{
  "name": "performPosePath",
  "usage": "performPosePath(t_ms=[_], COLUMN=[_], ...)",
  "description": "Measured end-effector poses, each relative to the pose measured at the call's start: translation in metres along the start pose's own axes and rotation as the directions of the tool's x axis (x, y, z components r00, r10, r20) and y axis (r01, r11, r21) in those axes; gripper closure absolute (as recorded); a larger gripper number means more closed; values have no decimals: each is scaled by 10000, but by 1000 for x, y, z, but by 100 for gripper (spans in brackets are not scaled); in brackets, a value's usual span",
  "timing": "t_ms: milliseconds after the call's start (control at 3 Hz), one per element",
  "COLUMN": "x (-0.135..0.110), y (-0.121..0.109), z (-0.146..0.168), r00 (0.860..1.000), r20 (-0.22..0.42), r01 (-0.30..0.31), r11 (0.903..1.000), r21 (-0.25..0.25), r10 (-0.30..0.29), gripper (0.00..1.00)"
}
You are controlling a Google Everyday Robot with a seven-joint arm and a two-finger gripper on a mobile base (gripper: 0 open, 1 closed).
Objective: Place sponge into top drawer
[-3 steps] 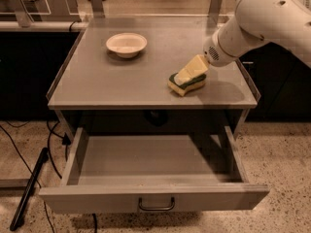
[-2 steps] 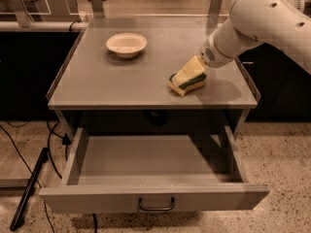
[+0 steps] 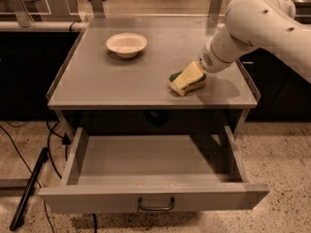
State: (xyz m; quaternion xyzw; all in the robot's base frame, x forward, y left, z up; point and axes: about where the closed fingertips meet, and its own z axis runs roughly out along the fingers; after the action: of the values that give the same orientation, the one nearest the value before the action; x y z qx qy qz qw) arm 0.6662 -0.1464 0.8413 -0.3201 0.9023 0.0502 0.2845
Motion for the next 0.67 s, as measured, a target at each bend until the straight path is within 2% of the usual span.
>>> performPosePath(t_ms=[333,667], x=[0,-1], y=[16,19], z=[14,18], r00=[9997,9996], r20=[-224,-273], r01=[-50,-59], r11=[9994,9991], r21=[-352,-408], r10=[42,48], gripper=[0,0])
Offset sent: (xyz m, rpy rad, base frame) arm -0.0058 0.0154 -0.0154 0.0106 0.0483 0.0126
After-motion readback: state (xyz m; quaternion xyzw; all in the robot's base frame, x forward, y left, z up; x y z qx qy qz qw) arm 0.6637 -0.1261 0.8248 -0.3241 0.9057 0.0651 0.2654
